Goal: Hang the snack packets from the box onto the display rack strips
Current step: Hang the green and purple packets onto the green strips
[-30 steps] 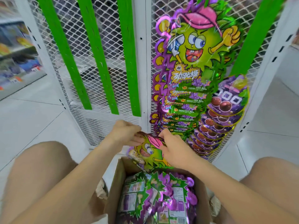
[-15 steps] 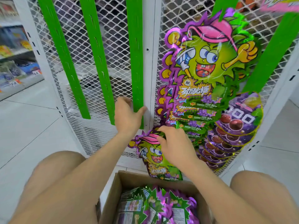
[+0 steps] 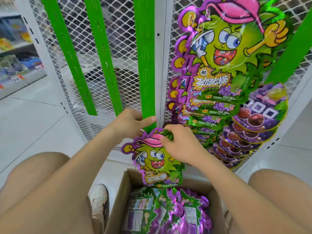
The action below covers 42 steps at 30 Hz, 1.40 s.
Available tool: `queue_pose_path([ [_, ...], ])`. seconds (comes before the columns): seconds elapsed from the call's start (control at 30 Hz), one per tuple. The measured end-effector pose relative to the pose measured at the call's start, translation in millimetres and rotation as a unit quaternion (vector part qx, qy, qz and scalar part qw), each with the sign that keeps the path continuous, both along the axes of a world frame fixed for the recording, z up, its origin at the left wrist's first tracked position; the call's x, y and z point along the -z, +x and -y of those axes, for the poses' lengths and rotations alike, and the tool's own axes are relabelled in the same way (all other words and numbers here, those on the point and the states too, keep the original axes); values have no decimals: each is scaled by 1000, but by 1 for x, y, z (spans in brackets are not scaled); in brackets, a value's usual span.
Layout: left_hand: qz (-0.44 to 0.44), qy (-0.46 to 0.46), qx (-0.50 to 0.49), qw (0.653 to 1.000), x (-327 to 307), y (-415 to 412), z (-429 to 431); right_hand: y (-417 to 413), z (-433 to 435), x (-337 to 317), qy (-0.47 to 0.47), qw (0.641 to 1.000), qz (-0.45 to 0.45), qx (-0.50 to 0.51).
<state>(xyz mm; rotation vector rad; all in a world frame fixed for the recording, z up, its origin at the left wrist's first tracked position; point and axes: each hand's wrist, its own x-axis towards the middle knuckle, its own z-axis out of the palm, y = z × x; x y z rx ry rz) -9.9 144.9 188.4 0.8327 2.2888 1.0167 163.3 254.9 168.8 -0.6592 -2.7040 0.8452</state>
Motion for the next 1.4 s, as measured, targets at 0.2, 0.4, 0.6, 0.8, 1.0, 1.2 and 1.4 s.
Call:
queue_pose_path([
  [0.2, 67, -60, 55, 994, 2, -7, 21, -5, 7, -6, -11, 999, -41, 20],
  [0.4, 102, -78, 45, 991, -3, 5, 22, -12, 9, -9, -40, 999, -2, -5],
  [0.6, 119, -62, 52, 990, 4, 9, 25, -15, 3, -11, -48, 996, 72, -5],
  [0.8, 146, -22, 69, 987, 16, 1, 34, -18, 15, -15, -8, 994, 111, -2],
  [1.0, 166, -2, 48, 985, 11, 4, 42, -13, 21, -17, 3, 1000, 18, 20],
  [1.2, 193, -5, 28, 981, 13, 13, 40, -6, 23, -5, -27, 999, -19, 39],
  [1.4, 209, 3, 48, 977, 19, 17, 37, 0, 26, 2, -7, 997, 72, -18],
])
